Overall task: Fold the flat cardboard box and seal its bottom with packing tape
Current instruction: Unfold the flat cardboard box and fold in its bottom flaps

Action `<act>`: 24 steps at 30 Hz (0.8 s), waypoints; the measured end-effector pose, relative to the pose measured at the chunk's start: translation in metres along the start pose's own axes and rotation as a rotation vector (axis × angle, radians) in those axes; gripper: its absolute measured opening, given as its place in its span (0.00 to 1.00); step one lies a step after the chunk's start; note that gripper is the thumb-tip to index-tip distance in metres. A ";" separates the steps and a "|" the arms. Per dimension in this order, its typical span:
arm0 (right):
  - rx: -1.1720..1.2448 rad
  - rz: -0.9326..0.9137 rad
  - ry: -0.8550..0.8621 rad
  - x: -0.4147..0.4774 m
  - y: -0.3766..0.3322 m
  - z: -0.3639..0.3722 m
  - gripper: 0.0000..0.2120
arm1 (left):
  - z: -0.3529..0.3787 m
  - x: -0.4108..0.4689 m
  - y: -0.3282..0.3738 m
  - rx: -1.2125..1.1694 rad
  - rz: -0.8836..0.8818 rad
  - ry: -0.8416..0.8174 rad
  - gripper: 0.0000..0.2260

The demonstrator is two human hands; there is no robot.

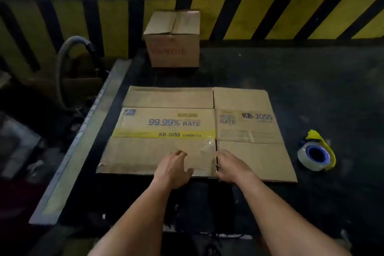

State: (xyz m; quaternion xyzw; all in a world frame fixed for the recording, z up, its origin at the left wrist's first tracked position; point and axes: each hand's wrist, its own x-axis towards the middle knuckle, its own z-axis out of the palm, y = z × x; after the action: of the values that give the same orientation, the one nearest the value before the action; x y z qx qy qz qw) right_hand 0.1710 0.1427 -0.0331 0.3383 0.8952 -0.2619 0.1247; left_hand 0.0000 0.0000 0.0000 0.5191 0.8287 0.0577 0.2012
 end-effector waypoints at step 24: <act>-0.385 -0.369 0.663 -0.002 0.005 -0.015 0.13 | 0.021 0.007 -0.027 0.116 0.085 0.526 0.17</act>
State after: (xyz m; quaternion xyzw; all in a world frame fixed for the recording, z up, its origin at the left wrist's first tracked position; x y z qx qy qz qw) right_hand 0.1754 0.1531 -0.0219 0.2088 0.9650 0.0151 -0.1578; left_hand -0.0171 -0.0081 -0.0297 0.5312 0.8319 0.1513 -0.0535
